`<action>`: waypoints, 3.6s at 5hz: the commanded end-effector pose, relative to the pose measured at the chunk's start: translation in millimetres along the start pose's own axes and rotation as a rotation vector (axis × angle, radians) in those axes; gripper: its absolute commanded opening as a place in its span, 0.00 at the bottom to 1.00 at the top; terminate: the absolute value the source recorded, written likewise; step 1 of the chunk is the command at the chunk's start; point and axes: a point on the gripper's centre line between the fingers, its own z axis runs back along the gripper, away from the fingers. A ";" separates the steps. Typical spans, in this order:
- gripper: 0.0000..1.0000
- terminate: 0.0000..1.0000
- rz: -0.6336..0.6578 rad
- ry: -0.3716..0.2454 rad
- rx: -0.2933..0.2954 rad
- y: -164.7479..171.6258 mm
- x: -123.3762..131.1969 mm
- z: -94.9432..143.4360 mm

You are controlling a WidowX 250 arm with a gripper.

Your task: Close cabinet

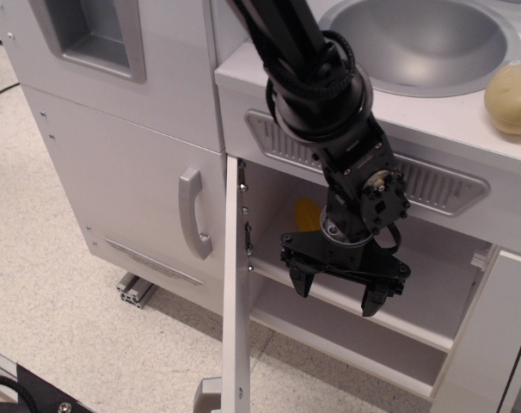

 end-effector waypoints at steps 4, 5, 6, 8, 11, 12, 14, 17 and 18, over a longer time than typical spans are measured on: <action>1.00 0.00 0.041 -0.022 -0.050 22.8 -7.2 90.1; 1.00 0.00 0.069 -0.026 -0.023 43.5 -11.3 102.1; 1.00 0.00 0.074 -0.038 -0.007 62.8 -16.4 100.7; 1.00 0.00 0.148 -0.039 -0.034 69.8 -23.4 72.3; 1.00 0.00 0.222 0.010 -0.080 1.2 -17.6 46.0; 1.00 0.00 0.209 -0.017 -0.153 -27.5 -5.6 51.6; 1.00 0.00 0.210 -0.033 -0.231 -37.5 7.0 94.6; 1.00 0.00 0.017 0.016 -0.156 8.5 -49.2 64.5; 1.00 0.00 -0.023 0.017 -0.138 13.4 -54.3 30.3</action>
